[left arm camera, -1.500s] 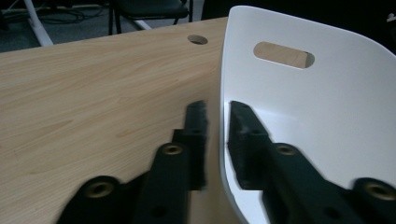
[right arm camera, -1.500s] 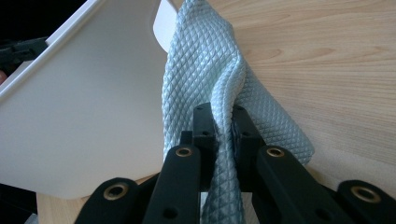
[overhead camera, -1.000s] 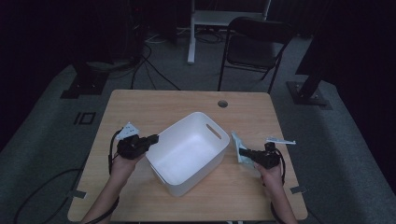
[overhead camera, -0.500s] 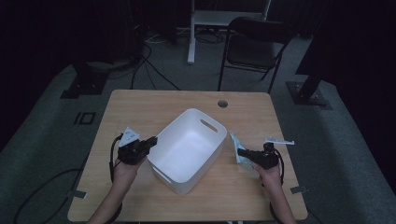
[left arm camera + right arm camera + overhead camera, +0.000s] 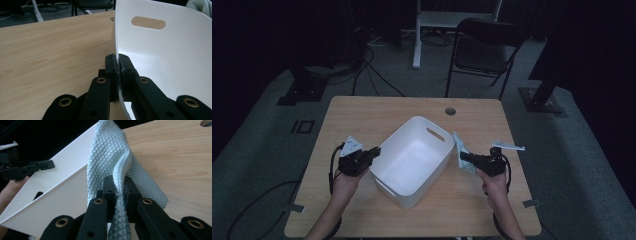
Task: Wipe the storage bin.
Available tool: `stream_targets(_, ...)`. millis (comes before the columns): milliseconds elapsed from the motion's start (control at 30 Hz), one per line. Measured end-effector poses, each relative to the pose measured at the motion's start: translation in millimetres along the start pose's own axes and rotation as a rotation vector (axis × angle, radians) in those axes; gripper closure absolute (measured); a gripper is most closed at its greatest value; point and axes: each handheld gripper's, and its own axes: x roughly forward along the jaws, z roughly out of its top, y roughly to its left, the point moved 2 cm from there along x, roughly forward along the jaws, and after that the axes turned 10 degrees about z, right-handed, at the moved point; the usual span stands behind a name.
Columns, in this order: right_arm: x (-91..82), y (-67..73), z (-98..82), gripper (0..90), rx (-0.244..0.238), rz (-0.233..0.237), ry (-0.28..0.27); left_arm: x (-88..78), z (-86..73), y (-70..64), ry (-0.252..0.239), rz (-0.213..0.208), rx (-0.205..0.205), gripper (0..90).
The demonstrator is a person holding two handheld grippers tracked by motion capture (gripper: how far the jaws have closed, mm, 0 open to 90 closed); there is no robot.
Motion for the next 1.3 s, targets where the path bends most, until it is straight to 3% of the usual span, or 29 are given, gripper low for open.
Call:
stream_targets(200, 13.7, 7.7, 1.3, 83.4, -0.032, -0.017, 0.023, 0.4, -0.2, 0.9, 0.000, -0.012, 0.011, 87.6)
stream_targets(500, 17.8, 14.9, 1.7, 83.4, -0.073, -0.058, 0.021, 0.9, -0.5, 1.3, 0.003, -0.026, 0.016, 87.3)
stream_targets(667, 16.5, 14.7, 1.1, 83.4, -0.067, -0.037, -0.005, 0.7, -0.3, 0.2, 0.009, -0.029, 0.034, 87.1)
stream_targets(1100, 21.9, 15.1, -1.9, 83.4, -0.079, -0.063, 0.013, 0.9, -1.0, -1.0, 0.005, -0.033, 0.049, 87.1)
stream_targets(1300, 25.8, 8.5, -6.7, 83.4, -0.058, -0.078, 0.029, 0.9, -1.1, -2.4, 0.004, -0.033, 0.060, 86.9)
